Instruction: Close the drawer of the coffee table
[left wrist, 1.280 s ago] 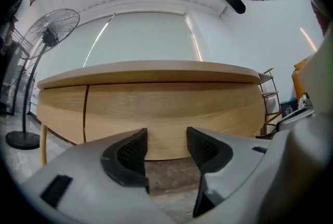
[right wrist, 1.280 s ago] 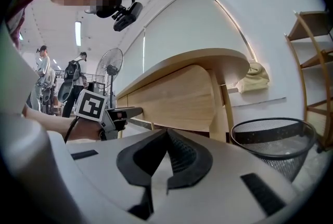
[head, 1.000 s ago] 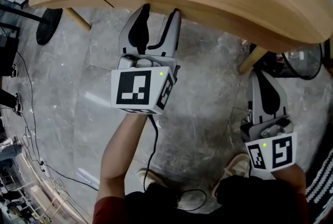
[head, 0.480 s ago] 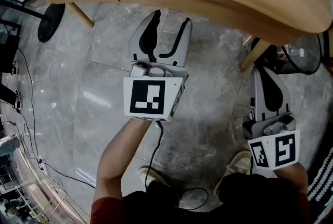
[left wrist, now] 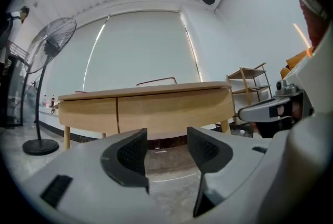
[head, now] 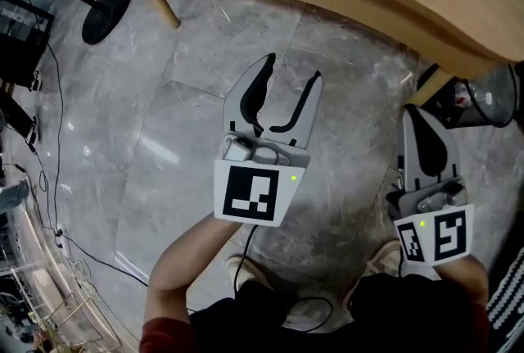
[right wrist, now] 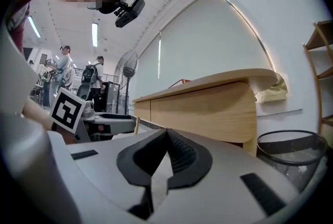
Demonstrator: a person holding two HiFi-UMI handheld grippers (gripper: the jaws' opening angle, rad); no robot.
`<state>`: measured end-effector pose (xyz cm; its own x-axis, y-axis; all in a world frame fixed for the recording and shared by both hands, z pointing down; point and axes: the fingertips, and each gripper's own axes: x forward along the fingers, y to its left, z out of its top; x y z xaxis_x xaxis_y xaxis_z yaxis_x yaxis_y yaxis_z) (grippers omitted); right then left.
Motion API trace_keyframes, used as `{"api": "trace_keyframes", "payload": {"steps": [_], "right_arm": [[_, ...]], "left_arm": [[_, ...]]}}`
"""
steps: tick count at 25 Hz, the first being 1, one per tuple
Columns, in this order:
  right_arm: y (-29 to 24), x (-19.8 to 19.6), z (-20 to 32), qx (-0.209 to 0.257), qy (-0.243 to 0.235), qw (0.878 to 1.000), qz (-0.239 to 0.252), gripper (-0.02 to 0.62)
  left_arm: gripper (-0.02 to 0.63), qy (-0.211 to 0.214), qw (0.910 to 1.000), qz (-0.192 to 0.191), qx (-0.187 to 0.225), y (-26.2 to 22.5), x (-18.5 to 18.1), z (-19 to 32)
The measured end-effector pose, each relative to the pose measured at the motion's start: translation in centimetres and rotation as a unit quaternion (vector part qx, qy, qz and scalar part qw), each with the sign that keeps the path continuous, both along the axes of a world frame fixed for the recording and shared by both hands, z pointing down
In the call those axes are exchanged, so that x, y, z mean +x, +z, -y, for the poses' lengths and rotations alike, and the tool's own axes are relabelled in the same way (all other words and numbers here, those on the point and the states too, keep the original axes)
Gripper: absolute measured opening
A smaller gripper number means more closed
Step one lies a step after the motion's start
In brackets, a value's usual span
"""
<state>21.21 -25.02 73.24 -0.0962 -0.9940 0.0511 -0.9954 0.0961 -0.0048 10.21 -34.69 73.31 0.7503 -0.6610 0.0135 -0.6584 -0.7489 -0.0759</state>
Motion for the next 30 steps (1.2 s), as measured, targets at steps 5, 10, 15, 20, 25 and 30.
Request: {"api": "trace_keyframes", "payload": {"steps": [5, 10, 15, 20, 25, 30], "right_arm": [[0.2, -2.5, 0.2, 0.001, -0.018, 1.0, -0.006, -0.003], [0.6, -5.0, 0.5, -0.006, -0.039, 0.999, 0.001, -0.003], [1.3, -7.7, 0.3, -0.026, -0.074, 0.997, 0.024, -0.003], [1.9, -8.7, 0.3, -0.027, -0.083, 0.996, 0.022, -0.003], [2.5, -8.9, 0.4, -0.037, -0.081, 0.996, 0.022, -0.003], [2.5, -8.6, 0.4, -0.035, -0.083, 0.996, 0.021, -0.003]], "left_arm": [[0.229, -0.018, 0.9997, 0.0, -0.014, 1.1, -4.2, -1.6], [0.229, -0.029, 0.9987, 0.007, -0.041, 2.7, -8.1, -3.6], [0.229, -0.043, 0.9964, 0.023, -0.069, 4.6, -12.0, -5.6], [0.229, -0.06, 0.9958, 0.033, -0.061, 5.6, -13.3, -5.5], [0.229, -0.057, 0.996, 0.031, -0.062, 5.7, -13.0, -5.2], [0.229, -0.053, 0.9961, 0.033, -0.062, 6.0, -12.3, -5.3]]}}
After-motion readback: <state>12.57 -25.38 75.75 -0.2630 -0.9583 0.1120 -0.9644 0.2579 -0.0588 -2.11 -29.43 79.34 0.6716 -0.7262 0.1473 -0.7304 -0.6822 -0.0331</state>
